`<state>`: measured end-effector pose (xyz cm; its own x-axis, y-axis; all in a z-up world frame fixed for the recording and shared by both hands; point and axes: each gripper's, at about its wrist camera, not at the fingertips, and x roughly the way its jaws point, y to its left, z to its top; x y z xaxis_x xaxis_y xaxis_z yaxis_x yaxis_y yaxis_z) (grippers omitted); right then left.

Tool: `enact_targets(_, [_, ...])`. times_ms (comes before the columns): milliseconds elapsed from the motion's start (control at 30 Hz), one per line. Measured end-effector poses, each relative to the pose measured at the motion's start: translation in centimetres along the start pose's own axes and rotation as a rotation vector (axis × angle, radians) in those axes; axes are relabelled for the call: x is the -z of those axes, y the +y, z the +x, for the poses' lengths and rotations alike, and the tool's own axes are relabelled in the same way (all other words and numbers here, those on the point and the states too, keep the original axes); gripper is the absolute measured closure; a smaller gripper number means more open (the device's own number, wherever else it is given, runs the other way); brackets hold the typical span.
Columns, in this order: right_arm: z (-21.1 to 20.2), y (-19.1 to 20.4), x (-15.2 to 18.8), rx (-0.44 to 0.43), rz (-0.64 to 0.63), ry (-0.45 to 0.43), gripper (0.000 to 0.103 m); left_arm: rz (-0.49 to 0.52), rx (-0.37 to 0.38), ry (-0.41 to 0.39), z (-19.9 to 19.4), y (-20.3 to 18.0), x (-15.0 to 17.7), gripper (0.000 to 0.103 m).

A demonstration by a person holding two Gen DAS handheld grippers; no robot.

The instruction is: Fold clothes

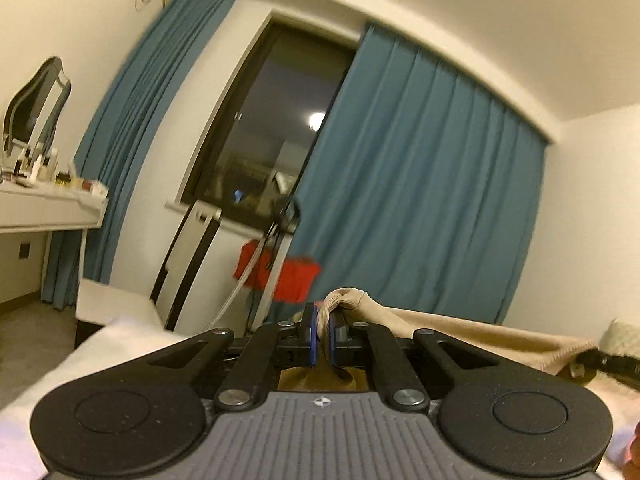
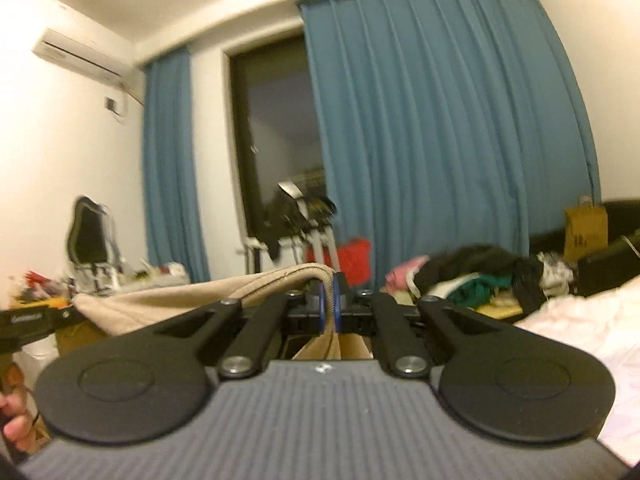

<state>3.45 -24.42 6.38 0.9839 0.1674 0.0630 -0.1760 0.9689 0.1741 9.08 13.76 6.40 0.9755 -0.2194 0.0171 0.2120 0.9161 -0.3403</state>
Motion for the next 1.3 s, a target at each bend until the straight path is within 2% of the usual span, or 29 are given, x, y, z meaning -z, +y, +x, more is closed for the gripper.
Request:
enact_targets(133, [-4.3,0.3,-1.7,-0.034,0.014,-0.006,0.095,0.001,0.014,0.013,-3.9,-1.1,-2.4,0.097])
enact_targets(267, [-4.5,-1.7,0.9,-0.052,0.113,0.122,0.095,0.013,-0.06,0.168,-2.8,-1.1,-1.0,0.093])
enact_targets(367, [-2.1,-4.6,5.6,-0.058,0.273,0.292,0.095,0.066,-0.178,0.329,1.6,-1.1,2.7,0.092])
enact_targets(467, [0.5,-7.5,10.8,-0.039,0.412,0.485,0.095,0.048,-0.261,0.518,6.4,0.0,7.3,0.092])
enact_targets(533, [1.8,-8.2,13.2,0.02,0.39,0.611,0.095,0.009,-0.292,0.638,9.1,1.0,9.9,0.092])
enact_targets(600, [2.5,-8.4,14.5,0.021,0.429,0.657,0.095,0.033,-0.314,0.677,10.6,1.3,10.9,0.091])
enact_targets(700, [3.3,-8.5,15.2,0.029,0.453,0.678,0.095,0.078,-0.329,0.694,11.6,1.2,11.4,0.078])
enact_targets(733, [3.5,-8.5,15.0,0.03,0.458,0.675,0.095,0.092,-0.318,0.691,11.6,1.1,11.2,0.07])
enact_targets(767, [3.7,-8.4,14.8,0.031,0.463,0.672,0.095,0.107,-0.308,0.689,11.1,0.9,11.1,0.057])
enact_targets(867, [3.8,-8.8,15.0,0.023,0.485,0.661,0.095,0.118,-0.287,0.659,9.0,-0.3,10.8,0.035])
enact_targets(900, [3.6,-8.9,14.9,0.019,0.496,0.656,0.095,0.113,-0.282,0.644,8.3,-0.8,10.7,0.031])
enact_targets(967, [3.4,-8.9,14.8,0.01,0.516,0.643,0.095,0.158,-0.21,0.594,4.7,-2.6,10.9,0.021])
enact_targets(1000, [3.4,-8.8,14.7,0.007,0.522,0.635,0.095,0.214,-0.159,0.566,3.4,-4.0,10.6,0.019])
enact_targets(1067, [3.3,-8.8,14.3,0.002,0.515,0.618,0.095,0.365,-0.058,0.53,1.8,-7.1,11.2,0.009])
enact_targets(1167, [3.0,-8.3,13.8,-0.006,0.496,0.601,0.095,0.581,0.108,0.535,-0.1,-11.7,14.5,0.007])
enact_targets(1233, [2.5,-8.0,13.6,-0.013,0.489,0.59,0.095,0.667,0.168,0.552,-0.3,-14.1,16.9,0.006])
enact_targets(1300, [2.1,-7.6,13.4,-0.018,0.48,0.582,0.095,0.749,0.18,0.543,-0.3,-15.9,19.2,0.006])
